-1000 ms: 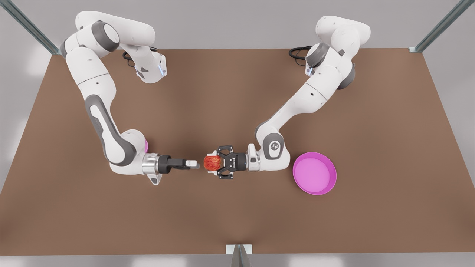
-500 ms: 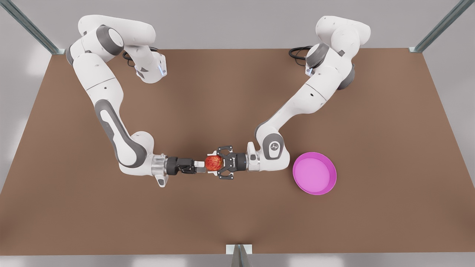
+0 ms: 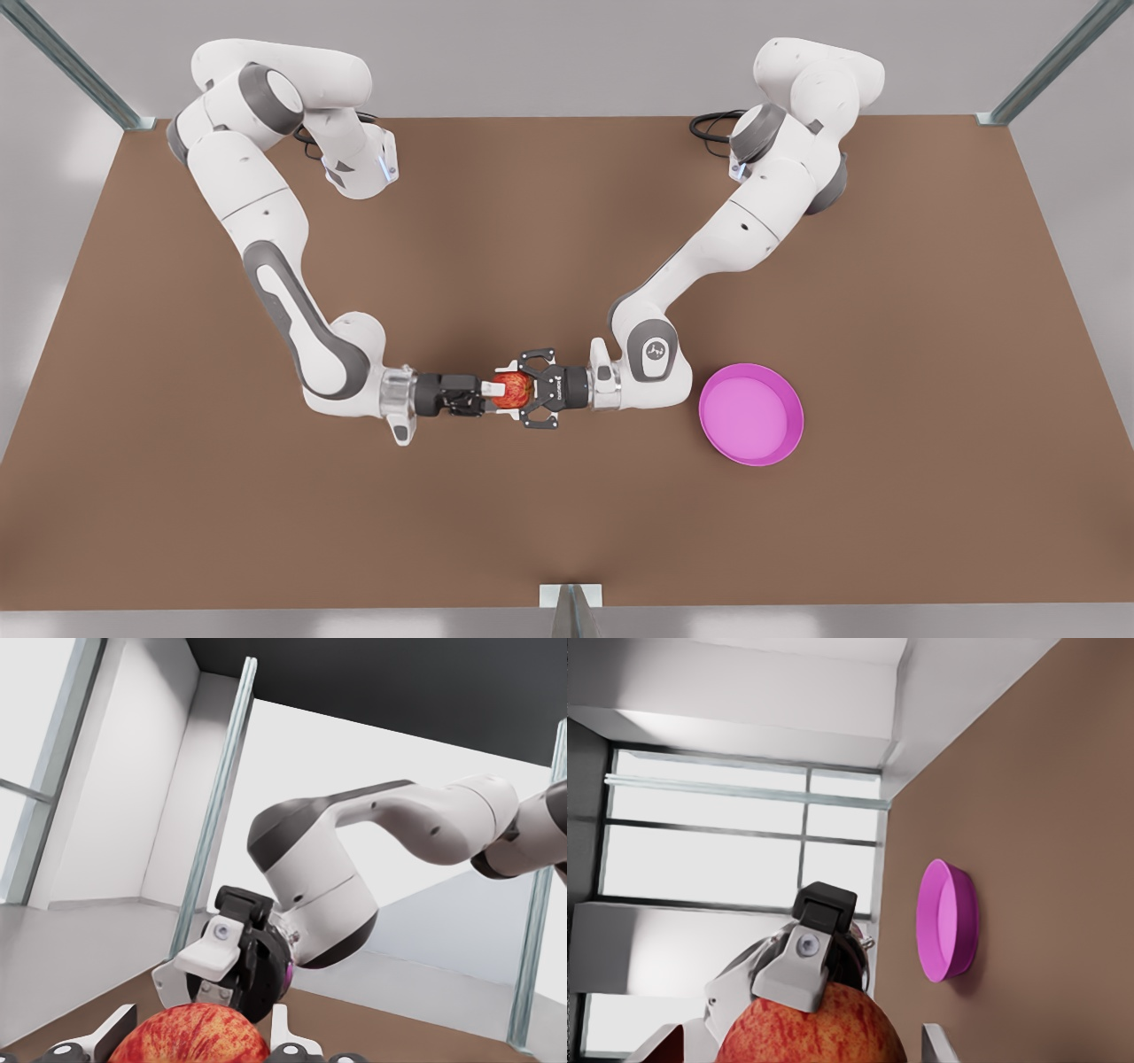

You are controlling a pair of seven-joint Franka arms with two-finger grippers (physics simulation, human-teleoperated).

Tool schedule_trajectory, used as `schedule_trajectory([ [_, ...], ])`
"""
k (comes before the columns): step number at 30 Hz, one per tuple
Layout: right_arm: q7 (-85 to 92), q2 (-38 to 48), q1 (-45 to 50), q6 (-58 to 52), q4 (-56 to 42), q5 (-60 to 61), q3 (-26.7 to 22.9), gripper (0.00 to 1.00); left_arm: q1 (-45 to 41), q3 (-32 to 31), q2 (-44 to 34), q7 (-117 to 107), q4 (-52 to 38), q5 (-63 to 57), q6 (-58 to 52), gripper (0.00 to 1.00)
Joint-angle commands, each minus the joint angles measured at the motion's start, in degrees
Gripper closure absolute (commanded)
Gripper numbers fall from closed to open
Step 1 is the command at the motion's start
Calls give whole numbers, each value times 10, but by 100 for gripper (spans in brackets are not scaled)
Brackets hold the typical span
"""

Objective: Use the left arm to pick up the apple from the plate, transfer it to the gripper of the right arm, and then use the right arm to place it into the bowl

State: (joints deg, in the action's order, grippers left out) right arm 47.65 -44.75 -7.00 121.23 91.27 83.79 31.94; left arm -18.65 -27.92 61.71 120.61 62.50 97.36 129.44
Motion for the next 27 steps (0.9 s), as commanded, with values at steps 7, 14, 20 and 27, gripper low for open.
schedule_trajectory([
  [7, 57, 0, 22, 26, 2, 33, 0, 0, 0, 1, -1, 32, 0, -2, -2, 24],
  [14, 57, 0, 25, 26, 13, 32, 0, 0, -1, 1, -1, 32, 0, -2, -2, 22],
  [20, 58, 1, 25, 24, 13, 32, 0, 25, -1, 1, -2, 32, 0, -2, -2, 22],
  [27, 56, 2, 26, 26, 11, 32, 1, 25, 6, 1, -6, 27, 2, -7, 5, 0],
])
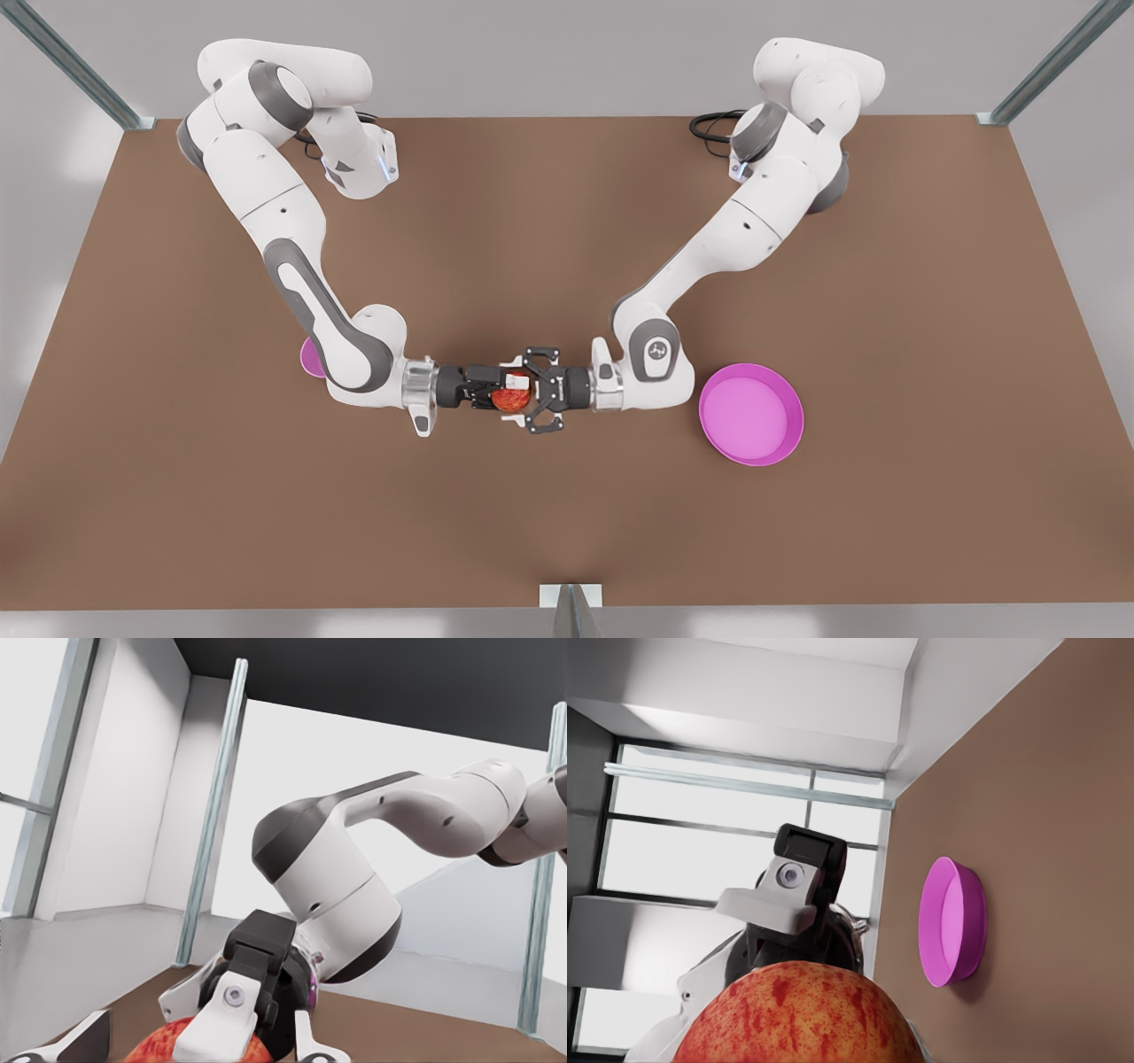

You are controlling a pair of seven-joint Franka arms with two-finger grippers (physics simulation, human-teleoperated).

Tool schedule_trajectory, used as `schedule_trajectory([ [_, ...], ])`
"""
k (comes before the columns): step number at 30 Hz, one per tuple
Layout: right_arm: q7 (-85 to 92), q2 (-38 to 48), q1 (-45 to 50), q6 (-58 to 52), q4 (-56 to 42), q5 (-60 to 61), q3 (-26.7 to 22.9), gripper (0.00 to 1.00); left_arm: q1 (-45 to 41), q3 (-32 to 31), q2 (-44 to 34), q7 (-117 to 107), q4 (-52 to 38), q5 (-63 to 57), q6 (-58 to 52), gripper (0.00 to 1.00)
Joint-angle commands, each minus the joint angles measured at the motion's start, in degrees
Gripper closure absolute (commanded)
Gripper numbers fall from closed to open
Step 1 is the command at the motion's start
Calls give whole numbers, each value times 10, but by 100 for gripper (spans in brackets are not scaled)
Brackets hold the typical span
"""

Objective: Use the left arm to pick up the apple from the plate, transfer it to the gripper of the right arm, and then use the right arm to place it into the bowl

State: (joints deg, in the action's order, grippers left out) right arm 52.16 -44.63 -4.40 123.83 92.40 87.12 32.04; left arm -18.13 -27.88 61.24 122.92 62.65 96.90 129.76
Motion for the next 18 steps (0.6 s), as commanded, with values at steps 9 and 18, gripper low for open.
schedule_trajectory([
  [9, 13, 2, -7, 0, 6, -9, -6, 25, 22, -2, -63, -67, 12, -27, 0, 0],
  [18, -138, 32, -50, 35, -1, -334, -36, 24, 217, 27, -280, -751, 78, -849, -325, 0],
])
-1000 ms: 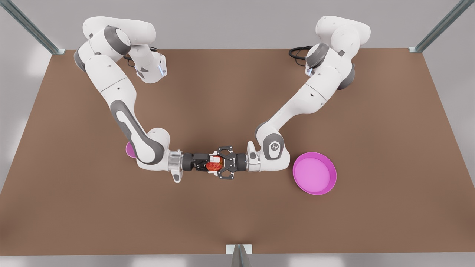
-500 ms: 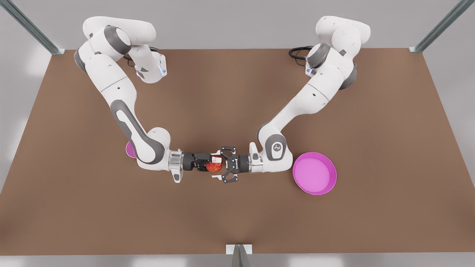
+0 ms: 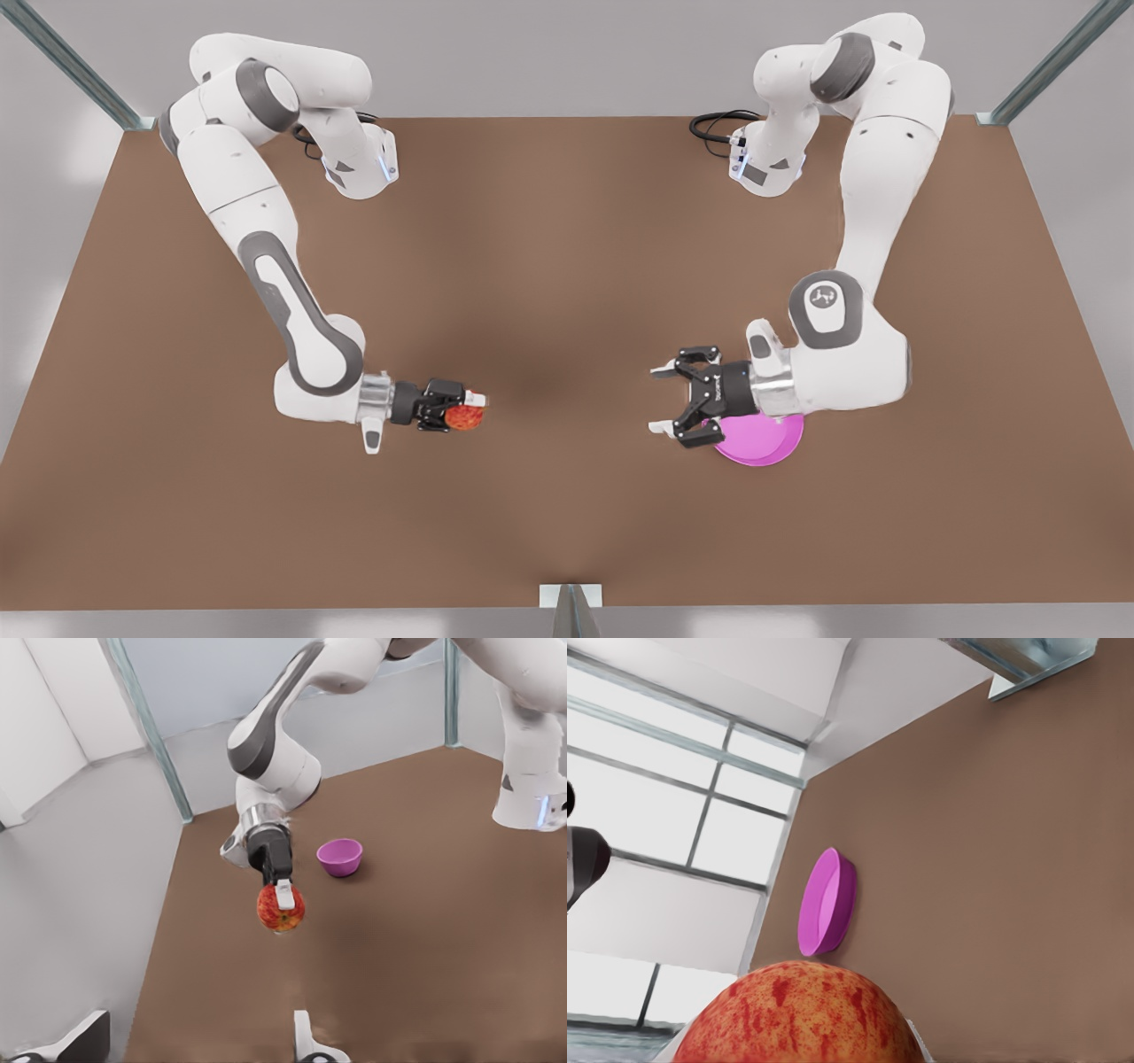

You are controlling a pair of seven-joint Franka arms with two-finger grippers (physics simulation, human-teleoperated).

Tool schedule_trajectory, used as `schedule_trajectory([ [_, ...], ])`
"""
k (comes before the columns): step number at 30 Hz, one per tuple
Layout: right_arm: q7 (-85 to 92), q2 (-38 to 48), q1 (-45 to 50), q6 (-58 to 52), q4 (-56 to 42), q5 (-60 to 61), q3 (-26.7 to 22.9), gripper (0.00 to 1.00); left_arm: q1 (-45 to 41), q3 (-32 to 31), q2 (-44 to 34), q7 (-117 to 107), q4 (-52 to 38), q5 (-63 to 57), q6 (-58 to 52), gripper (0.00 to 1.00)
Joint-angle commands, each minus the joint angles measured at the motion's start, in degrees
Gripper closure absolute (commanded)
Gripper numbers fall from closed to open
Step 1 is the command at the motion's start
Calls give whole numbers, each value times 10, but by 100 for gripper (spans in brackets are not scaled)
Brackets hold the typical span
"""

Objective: Use the left arm to pick up the apple from the plate, transfer it to the gripper of the right arm, and then use the right arm to place it into the bowl

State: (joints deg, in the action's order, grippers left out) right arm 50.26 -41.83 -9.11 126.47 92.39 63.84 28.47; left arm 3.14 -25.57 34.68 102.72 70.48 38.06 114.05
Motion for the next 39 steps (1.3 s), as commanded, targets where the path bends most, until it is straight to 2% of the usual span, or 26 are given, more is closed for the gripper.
schedule_trajectory([
  [1, -155, 15, -17, 5, 2, -172, 0, 24, 35, 10, -33, -616, -1, -319, -216, 0],
  [2, -176, 33, -29, 0, 12, -205, 1, 24, 17, 7, -48, -689, -2, -452, -218, 0],
  [3, -207, 66, -49, -37, 34, -266, 1, 24, 16, 10, -66, -799, -1, -533, -268, 0],
  [5, -223, 88, -89, -106, 47, -344, 1, 24, 20, 31, -86, -1004, -2, -552, -306, 0],
  [7, -225, 112, -120, -127, 77, -415, 1, 24, 49, 42, -115, -1054, -2, -548, -306, 0],
  [8, -225, 120, -130, -133, 96, -460, 1, 24, 47, 91, -164, -1053, 4, -516, -297, 0],
  [9, -225, 119, -136, -130, 105, -483, 1, 24, -2, 168, -207, -1055, 44, -472, -277, 0],
  [10, -225, 122, -137, -128, 119, -500, 1, 24, -50, 241, -280, -1048, 125, -447, -225, 0],
  [12, -224, 160, -137, -119, 160, -532, 2, 24, -42, 244, -310, -1050, 184, -396, -211, 0],
  [15, -215, 200, -161, -55, 248, -550, 7, 24, -44, 243, -291, -1047, 151, -395, -240, 0],
  [25, -211, 186, -207, -16, 257, -650, 2, 24, -48, 243, -271, -1021, 143, -394, -263, 0],
  [30, -211, 179, -211, 20, 296, -670, 2, 24, -48, 243, -271, -1021, 143, -394, -264, 0],
  [32, -211, 183, -211, 16, 296, -670, 4, 17, -48, 243, -271, -1021, 143, -394, -263, 0],
  [33, -212, 186, -211, 12, 294, -670, 4, 0, -48, 243, -271, -1021, 143, -394, -263, 0],
  [37, -214, 202, -212, -8, 288, -670, 7, 0, -48, 243, -271, -1021, 143, -394, -264, 0],
  [39, -228, 216, -211, -80, 226, -668, 8, 0, -48, 243, -271, -1021, 143, -394, -264, 0],
])
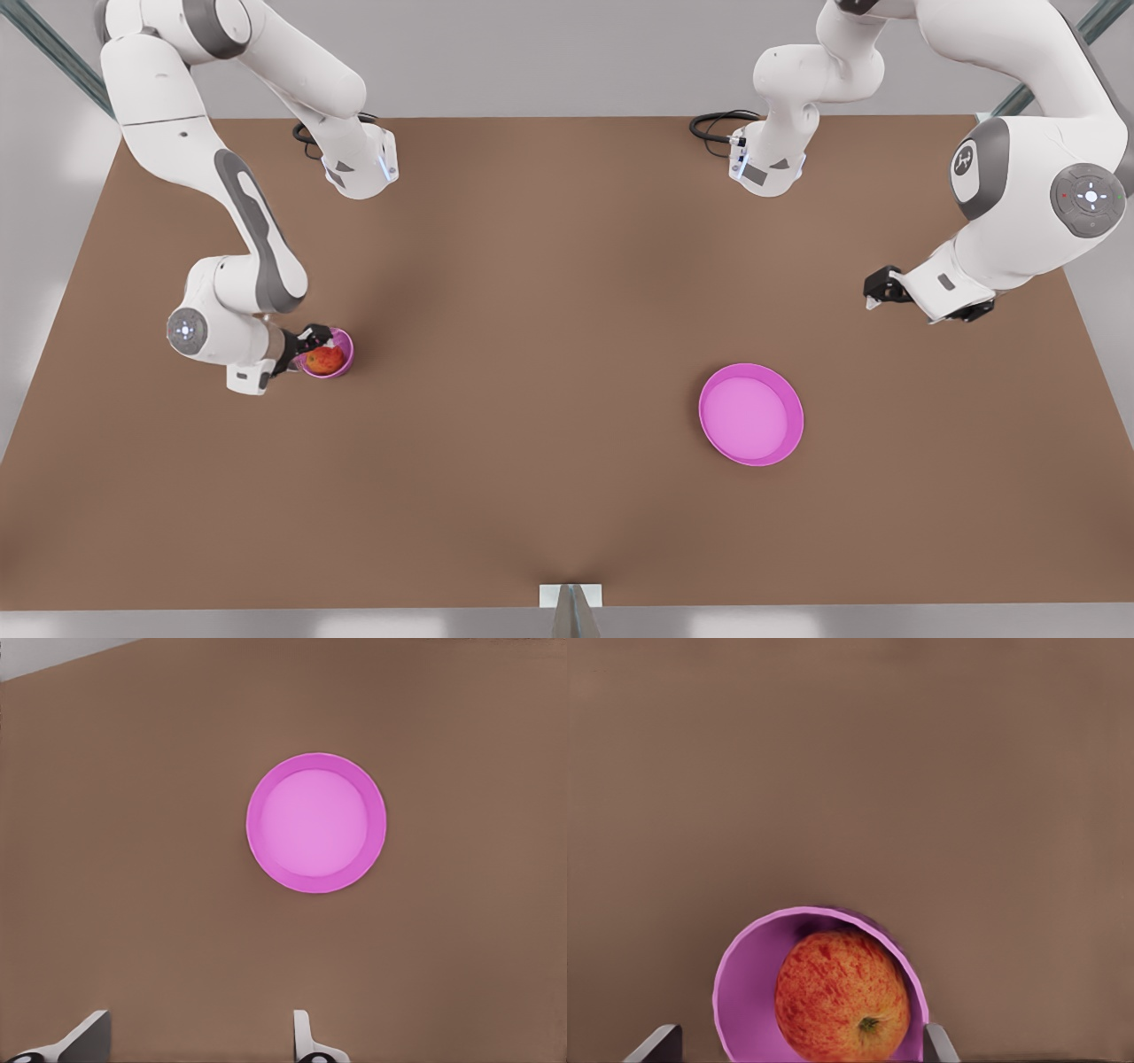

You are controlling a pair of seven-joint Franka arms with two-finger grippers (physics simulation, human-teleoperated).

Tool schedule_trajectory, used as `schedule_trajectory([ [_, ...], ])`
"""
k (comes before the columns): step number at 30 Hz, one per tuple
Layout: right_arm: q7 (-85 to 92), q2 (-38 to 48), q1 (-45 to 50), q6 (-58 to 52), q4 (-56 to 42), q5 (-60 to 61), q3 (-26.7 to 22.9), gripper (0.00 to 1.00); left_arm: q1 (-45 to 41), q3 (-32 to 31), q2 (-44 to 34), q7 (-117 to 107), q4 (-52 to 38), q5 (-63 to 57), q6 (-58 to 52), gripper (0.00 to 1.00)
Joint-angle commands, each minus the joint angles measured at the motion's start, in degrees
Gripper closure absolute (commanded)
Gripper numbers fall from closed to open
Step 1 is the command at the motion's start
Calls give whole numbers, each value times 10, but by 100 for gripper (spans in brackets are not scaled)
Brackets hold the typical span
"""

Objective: Use the left arm to pick up the apple from the plate, transfer it to the gripper of the right arm, and then use the right arm to place it into the bowl

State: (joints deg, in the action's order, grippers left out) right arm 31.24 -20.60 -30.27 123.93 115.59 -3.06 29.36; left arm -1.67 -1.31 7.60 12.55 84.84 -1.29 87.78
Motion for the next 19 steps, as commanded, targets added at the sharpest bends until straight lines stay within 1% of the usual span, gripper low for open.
schedule_trajectory([
  [1, -54, 6, 0, -122, -92, 1, 13, 0, 0, 0, 0, -119, 0, 0, -1, 0],
  [2, -139, 5, 28, -192, -188, -17, 17, 0, 0, -1, 0, -119, 0, 0, 0, 0],
  [3, -173, 5, 54, -221, -251, -46, 17, 0, 0, -1, -1, -119, -1, 0, 0, 0],
  [4, -226, 3, 71, -226, -294, -71, 15, 0, 0, 0, 0, -119, -2, -1, 0, 0],
  [5, -229, 5, 72, -230, -325, -81, 17, 0, 0, 0, 0, -119, -6, -1, 0, 0],
  [6, -231, 5, 72, -274, -360, -81, 27, 0, -1, 0, 4, -119, -10, -2, 0, 0],
  [8, -303, 13, 64, -310, -362, -77, 69, 0, -1, 0, 8, -120, -13, -4, 1, 0],
  [9, -330, 16, 65, -311, -359, -80, 80, 0, -1, 0, 15, -121, -23, -4, 2, 0],
  [10, -339, 18, 67, -312, -358, -81, 77, 0, 0, 0, 30, -123, -44, -5, 2, 0],
  [11, -327, 64, 118, -309, -347, -76, 6, 0, 0, 0, 46, -126, -64, -6, 1, 0],
  [12, -332, 109, 227, -307, -341, -33, -145, 0, 0, 0, 46, -126, -64, -6, 2, 0],
  [13, -328, 142, 310, -303, -324, 1, -266, 0, 0, 0, 46, -126, -64, -6, 2, 0],
  [14, -331, 172, 310, -290, -294, 1, -272, 0, 0, 0, 47, -126, -64, -6, 2, 0],
  [16, -326, 152, 307, -331, -311, 1, -294, 0, 0, 0, 47, -126, -64, -6, 2, 0],
  [19, -335, 133, 313, -330, -315, 3, -289, 0, 0, 0, 47, -126, -64, -6, 1, 0],
])
